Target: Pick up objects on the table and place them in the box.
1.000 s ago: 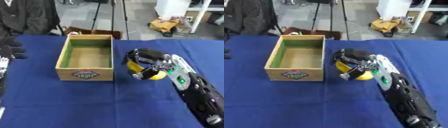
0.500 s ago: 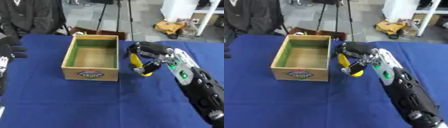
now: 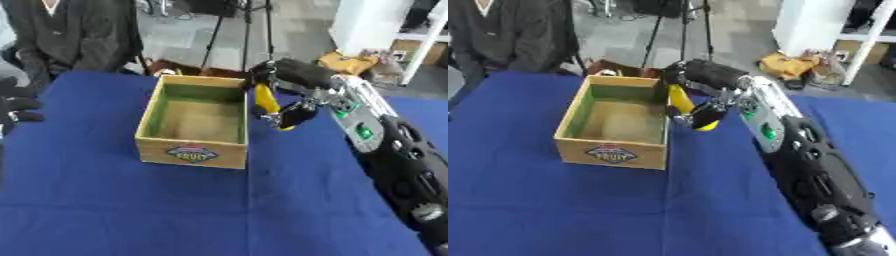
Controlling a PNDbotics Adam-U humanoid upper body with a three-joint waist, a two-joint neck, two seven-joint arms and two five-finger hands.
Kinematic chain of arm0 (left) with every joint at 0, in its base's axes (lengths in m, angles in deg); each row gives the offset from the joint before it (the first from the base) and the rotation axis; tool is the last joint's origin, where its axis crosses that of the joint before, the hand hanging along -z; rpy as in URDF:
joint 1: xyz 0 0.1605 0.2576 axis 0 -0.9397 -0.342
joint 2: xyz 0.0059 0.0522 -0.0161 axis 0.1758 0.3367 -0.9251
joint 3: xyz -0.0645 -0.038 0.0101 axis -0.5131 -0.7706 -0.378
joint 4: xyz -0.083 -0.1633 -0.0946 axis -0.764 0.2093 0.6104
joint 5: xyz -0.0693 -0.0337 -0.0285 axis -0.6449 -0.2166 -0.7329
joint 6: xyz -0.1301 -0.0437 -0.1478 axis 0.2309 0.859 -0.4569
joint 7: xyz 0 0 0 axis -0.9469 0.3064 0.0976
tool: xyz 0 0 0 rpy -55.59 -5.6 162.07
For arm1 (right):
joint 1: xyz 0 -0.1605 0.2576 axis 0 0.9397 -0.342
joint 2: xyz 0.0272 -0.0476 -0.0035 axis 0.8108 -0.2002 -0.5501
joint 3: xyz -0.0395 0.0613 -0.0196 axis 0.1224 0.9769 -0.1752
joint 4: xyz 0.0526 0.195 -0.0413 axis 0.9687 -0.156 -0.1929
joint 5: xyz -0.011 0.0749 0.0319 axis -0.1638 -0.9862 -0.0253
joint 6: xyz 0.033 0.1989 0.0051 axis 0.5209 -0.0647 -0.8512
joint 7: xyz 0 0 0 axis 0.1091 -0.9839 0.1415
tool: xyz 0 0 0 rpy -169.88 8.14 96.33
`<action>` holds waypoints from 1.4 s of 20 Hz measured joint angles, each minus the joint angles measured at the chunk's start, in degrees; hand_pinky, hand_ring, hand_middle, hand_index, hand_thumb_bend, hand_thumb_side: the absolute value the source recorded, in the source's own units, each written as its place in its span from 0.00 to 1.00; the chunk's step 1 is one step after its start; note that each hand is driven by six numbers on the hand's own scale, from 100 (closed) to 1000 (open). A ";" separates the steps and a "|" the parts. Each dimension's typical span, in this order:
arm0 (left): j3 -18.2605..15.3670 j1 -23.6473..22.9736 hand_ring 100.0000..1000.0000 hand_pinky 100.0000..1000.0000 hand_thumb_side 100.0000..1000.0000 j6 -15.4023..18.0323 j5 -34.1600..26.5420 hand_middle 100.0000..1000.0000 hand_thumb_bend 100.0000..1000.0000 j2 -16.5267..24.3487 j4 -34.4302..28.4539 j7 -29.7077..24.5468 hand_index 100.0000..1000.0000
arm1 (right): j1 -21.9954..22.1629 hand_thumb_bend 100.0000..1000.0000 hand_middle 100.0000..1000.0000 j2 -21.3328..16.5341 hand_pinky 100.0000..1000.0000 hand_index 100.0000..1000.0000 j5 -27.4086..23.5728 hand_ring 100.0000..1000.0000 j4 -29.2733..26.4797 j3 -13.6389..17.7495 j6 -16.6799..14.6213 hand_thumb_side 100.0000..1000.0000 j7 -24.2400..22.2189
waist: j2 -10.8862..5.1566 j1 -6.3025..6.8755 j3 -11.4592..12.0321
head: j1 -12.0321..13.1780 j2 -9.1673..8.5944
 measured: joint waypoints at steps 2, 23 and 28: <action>0.03 0.36 0.64 0.59 0.66 -0.01 -0.17 0.64 0.68 -0.33 -0.01 -0.13 0.81 | -0.55 0.00 0.63 -0.05 0.54 0.73 0.56 0.33 -0.40 0.27 0.15 0.00 0.73 | 0.00 -0.13 0.95 | -0.46 -0.28; 1.78 5.74 0.64 0.59 0.66 -0.08 -1.14 0.64 0.68 -2.00 -1.56 -2.10 0.81 | -0.86 0.00 0.65 5.66 0.60 0.73 5.19 0.42 4.39 1.62 0.38 0.06 3.43 | 3.40 -2.37 9.50 | -9.05 -3.75; 1.80 5.72 0.64 0.59 0.66 -0.10 -1.14 0.64 0.68 -1.96 -1.56 -2.13 0.81 | -0.07 0.00 0.66 5.89 0.60 0.74 4.89 0.45 5.20 2.53 1.67 0.09 5.75 | 3.64 -2.44 8.33 | -9.00 -3.84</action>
